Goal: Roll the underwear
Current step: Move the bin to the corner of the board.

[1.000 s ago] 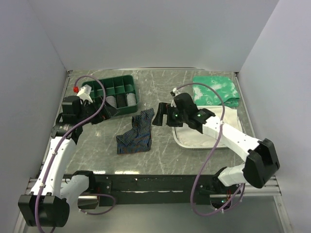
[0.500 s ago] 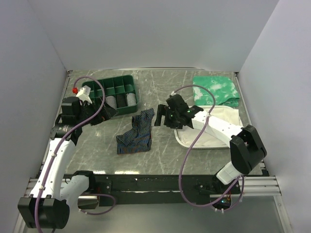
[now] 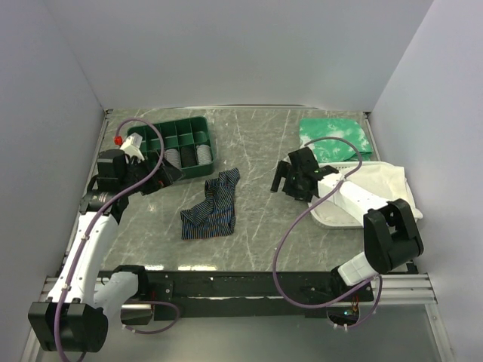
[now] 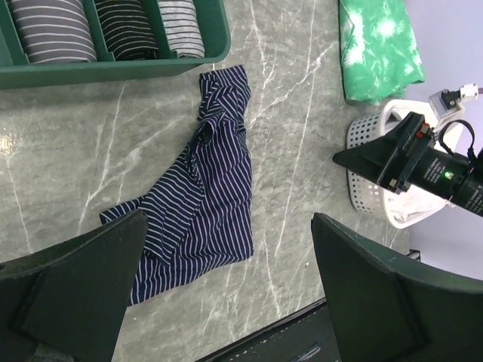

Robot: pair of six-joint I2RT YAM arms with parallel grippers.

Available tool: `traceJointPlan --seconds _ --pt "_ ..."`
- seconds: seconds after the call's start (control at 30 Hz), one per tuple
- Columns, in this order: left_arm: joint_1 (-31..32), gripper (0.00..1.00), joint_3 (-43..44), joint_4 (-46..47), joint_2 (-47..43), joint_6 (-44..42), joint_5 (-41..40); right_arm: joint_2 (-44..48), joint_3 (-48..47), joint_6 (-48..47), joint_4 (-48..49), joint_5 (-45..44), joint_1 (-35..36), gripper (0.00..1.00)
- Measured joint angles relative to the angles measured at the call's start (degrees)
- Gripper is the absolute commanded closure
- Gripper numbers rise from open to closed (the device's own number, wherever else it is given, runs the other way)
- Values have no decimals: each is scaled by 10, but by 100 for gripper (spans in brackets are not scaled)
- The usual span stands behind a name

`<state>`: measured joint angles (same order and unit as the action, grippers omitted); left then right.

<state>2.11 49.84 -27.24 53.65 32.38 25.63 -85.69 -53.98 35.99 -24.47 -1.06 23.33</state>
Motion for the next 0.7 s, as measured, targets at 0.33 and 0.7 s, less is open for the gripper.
traceJointPlan --seconds 0.33,0.7 --pt "0 4 0 0 7 1 1 19 19 -26 -12 3 -2 0" --pt "0 4 0 0 4 1 -1 109 6 -42 -4 50 44 0"
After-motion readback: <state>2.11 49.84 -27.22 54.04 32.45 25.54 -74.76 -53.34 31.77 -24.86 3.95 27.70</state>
